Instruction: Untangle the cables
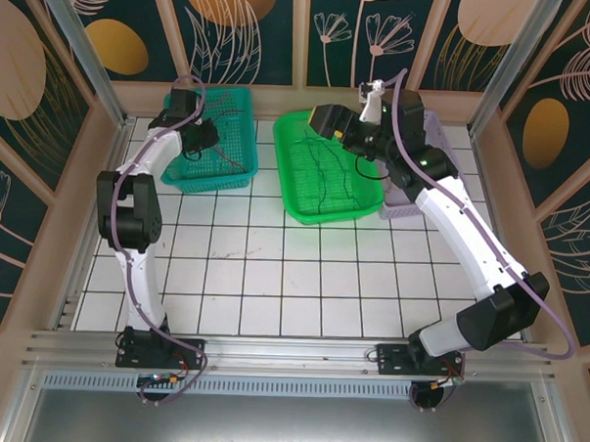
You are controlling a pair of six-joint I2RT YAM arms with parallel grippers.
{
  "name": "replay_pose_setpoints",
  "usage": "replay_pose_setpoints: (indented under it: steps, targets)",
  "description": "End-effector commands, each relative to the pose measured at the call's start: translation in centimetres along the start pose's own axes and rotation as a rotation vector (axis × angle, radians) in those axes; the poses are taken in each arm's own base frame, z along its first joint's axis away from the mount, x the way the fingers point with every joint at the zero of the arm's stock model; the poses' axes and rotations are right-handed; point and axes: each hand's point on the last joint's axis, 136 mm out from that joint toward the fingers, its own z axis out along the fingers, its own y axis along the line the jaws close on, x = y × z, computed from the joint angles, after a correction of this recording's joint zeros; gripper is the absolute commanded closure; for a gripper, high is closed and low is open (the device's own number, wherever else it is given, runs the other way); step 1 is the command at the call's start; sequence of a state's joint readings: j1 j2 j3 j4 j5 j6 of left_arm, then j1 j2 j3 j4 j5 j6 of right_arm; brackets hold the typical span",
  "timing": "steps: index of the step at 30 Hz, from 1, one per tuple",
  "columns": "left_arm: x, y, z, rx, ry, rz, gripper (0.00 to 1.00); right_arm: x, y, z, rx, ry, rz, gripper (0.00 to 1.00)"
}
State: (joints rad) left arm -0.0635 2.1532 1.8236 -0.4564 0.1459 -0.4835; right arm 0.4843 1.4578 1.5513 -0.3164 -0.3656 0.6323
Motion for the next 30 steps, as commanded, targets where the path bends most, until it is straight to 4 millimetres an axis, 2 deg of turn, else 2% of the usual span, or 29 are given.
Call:
replay_pose_setpoints:
  steps: [1,3,5,9,14,20,21,22,23,24,27,30]
  targets:
    - [2.1,2.3,0.6,-0.125,0.115,-0.02,0.84,0.3,0.5,-0.1,-0.033,0.002,0.001,0.15]
    - [2.2,2.8,0.8,-0.16,0.127,-0.021,0.76,0.4,0.5,-0.1,-0.036,0.004,0.004,0.15]
    - [1.6,2.8,0.6,-0.174,0.117,-0.023,0.63,0.4,0.6,-0.3,-0.037,0.002,0.003,0.15]
    - [0.3,2.0,-0.7,-0.161,0.079,-0.025,0.49,0.5,0.6,-0.4,-0.036,0.004,0.0,0.15]
    - [-0.6,0.8,-2.3,-0.123,0.062,-0.032,0.42,0.6,0.4,-0.4,-0.031,0.007,-0.001,0.15]
    - [-2.6,-0.3,-6.3,-0.117,-0.02,-0.053,0.35,-0.4,-0.6,-1.1,0.045,-0.047,-0.025,0.15]
    - [-3.1,-0.5,-7.4,-0.113,-0.05,-0.061,0.32,-1.0,-1.1,-1.7,0.086,-0.079,-0.036,0.14]
    - [-3.5,-0.7,-8.6,-0.105,-0.083,-0.069,0.2,-1.5,-2.0,-2.5,0.138,-0.111,-0.043,0.13]
    - [-3.8,-1.0,-9.7,-0.089,-0.117,-0.074,0.04,-2.0,-3.0,-3.3,0.187,-0.144,-0.042,0.06]
    - [-4.2,-1.4,-11.3,-0.066,-0.16,-0.079,0.01,-2.5,-4.5,-4.7,0.254,-0.188,-0.033,0.01]
    - [-3.9,-2.5,-15.3,0.04,-0.277,-0.1,0.01,-3.4,-9.9,-10.2,0.447,-0.35,0.035,0.01]
    - [-1.9,-2.5,-19.3,0.15,-0.385,-0.151,0.01,-2.9,-14.3,-16.2,0.681,-0.509,0.006,0.01]
